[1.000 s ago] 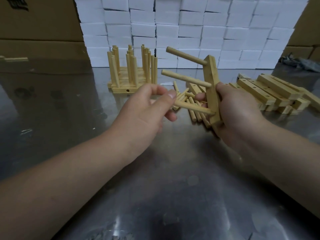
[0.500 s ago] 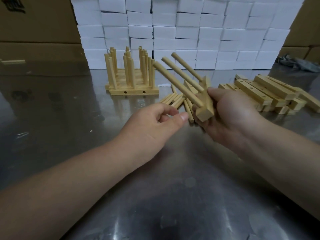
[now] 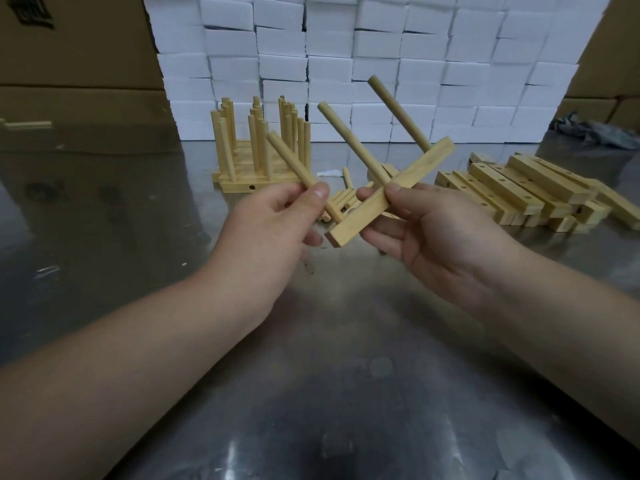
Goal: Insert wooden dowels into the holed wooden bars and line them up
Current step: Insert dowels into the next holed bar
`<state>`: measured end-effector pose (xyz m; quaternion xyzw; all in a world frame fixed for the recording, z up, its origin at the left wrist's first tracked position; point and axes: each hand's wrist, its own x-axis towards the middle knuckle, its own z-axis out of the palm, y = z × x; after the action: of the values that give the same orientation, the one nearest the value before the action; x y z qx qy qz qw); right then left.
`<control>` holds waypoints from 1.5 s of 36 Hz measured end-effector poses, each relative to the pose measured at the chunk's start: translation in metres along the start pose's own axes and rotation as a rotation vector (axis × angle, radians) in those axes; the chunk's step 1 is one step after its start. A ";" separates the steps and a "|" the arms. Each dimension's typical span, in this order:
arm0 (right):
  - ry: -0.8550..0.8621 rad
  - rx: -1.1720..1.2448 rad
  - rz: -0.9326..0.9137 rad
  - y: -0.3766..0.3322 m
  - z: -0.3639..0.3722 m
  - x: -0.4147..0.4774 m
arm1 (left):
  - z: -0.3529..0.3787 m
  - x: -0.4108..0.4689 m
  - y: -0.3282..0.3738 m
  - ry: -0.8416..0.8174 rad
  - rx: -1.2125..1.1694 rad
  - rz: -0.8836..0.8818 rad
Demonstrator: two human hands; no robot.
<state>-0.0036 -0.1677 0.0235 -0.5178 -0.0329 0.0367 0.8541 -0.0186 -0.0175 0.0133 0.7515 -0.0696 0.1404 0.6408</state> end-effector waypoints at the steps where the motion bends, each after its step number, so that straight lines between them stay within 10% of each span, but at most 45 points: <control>1: -0.009 -0.018 -0.003 0.000 0.000 0.000 | 0.000 0.001 0.000 0.007 -0.015 -0.011; 39: -0.026 -0.013 -0.052 -0.002 0.005 -0.005 | -0.001 0.002 0.004 0.053 -0.087 0.062; 47: 0.272 -0.036 -0.103 -0.012 -0.003 0.002 | -0.008 -0.001 0.001 -0.163 0.574 0.247; 54: 0.246 -0.170 -0.169 -0.010 -0.003 -0.001 | -0.004 -0.010 0.005 -0.245 0.654 0.350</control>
<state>-0.0043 -0.1756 0.0310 -0.5842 0.0256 -0.1020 0.8048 -0.0301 -0.0148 0.0153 0.9041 -0.2242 0.1717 0.3208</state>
